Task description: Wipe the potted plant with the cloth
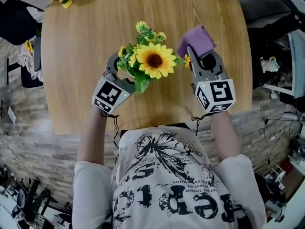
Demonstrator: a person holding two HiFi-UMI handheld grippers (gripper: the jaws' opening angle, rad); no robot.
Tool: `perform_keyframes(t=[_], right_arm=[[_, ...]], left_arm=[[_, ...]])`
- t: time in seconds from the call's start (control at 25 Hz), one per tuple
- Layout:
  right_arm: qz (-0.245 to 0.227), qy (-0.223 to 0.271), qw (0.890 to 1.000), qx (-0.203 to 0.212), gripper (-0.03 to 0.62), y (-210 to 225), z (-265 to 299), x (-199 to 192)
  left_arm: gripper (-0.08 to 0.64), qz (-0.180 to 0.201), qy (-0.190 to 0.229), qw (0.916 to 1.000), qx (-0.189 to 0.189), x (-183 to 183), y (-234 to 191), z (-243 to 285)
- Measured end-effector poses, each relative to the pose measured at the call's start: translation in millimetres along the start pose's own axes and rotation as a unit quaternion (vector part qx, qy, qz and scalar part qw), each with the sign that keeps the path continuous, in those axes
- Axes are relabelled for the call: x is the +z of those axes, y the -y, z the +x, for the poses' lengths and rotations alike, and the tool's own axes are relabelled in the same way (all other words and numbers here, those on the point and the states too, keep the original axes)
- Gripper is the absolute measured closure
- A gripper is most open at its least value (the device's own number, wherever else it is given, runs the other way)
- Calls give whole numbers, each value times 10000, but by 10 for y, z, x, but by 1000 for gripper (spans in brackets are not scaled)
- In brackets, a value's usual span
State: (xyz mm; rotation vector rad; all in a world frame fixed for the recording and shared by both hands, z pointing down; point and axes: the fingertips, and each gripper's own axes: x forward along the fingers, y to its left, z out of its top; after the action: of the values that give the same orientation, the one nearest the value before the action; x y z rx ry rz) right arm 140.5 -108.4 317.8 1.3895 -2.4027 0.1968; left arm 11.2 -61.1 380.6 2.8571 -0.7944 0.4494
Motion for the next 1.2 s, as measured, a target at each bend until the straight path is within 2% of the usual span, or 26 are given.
perform_keyframes(t=[0.28, 0.56, 0.72, 0.84, 1.04, 1.2], right_arm=[[-327, -14, 9995, -46, 515, -50, 134, -133], [-149, 44, 9998, 142, 515, -208, 227, -132], [-102, -29, 9999, 128, 515, -189, 217, -208], [-91, -75, 9999, 72, 515, -175, 209, -271], [-147, -145, 9998, 26, 514, -159, 273, -273], [-162, -181, 9997, 30, 514, -166, 291, -258]], left_arm=[[40, -50, -451, 9980, -431, -535, 15, 245], [40, -97, -790, 9942, -730, -895, 8, 377], [38, -161, -763, 9939, -777, -926, 16, 425], [37, -33, -730, 9944, -767, -931, -1, 448], [28, 33, -810, 9918, -991, -948, -48, 476], [12, -153, -868, 9918, -925, -957, -71, 452]])
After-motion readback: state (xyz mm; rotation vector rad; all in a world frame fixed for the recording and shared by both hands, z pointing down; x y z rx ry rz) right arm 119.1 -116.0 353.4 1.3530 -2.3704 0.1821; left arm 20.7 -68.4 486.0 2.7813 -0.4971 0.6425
